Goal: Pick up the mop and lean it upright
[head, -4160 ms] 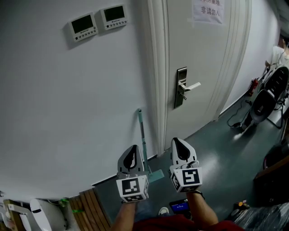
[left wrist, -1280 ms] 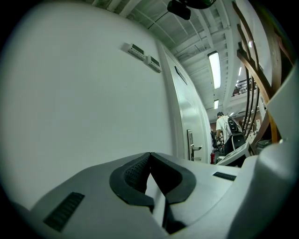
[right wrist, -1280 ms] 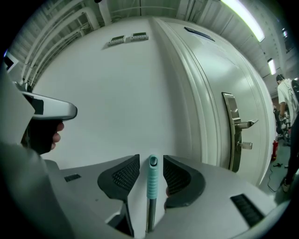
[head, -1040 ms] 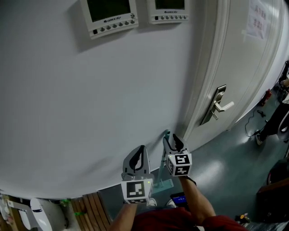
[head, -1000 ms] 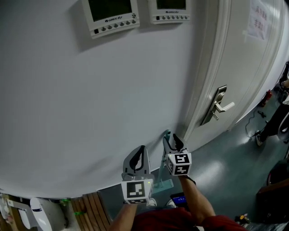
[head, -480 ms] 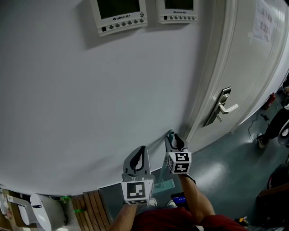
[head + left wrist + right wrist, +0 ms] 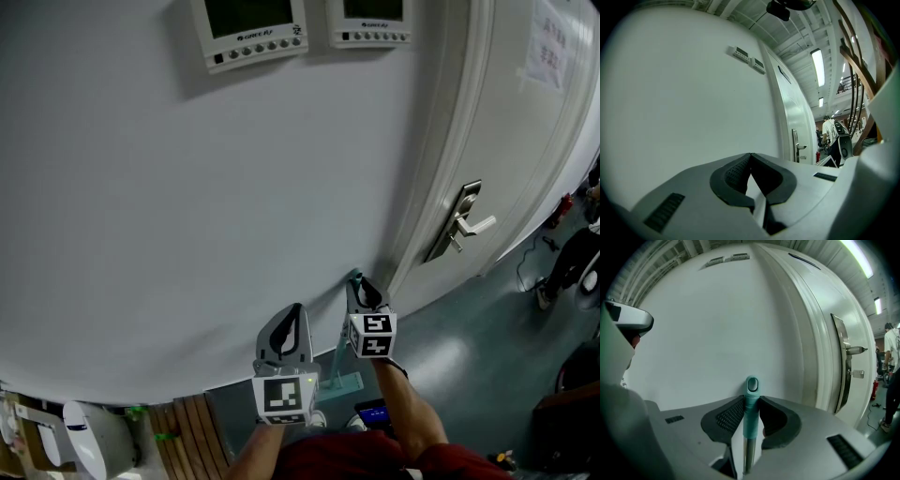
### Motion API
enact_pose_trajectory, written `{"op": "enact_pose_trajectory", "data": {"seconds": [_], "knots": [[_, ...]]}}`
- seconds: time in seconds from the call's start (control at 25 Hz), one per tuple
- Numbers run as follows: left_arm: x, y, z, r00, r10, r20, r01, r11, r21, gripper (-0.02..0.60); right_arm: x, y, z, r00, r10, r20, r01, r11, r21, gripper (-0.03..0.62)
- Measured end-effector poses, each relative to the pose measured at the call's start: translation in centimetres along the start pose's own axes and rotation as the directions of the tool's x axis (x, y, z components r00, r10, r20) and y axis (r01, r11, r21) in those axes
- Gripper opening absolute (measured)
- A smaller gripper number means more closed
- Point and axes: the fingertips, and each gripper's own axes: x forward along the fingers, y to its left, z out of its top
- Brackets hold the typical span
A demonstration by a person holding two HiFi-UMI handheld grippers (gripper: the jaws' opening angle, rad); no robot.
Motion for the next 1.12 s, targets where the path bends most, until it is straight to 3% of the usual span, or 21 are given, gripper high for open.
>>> {"op": "enact_pose_trajectory", "data": {"seconds": [0.52, 1.12], "knots": [[0.1, 0.4, -0.3, 1.000, 0.006, -0.005, -0.005, 1.000, 0.006, 0.014, -1.8, 1.0, 0.0, 1.000, 0.006, 0.019, -0.006, 1.000, -0.007, 0.112], [0.3, -0.6, -0.8, 1.000, -0.014, -0.012, 0.014, 1.000, 0.007, 0.015, -9.6, 4.1, -0.3, 0.994, 0.048, 0.097, -0.045, 0.998, -0.038, 0.112]]}}
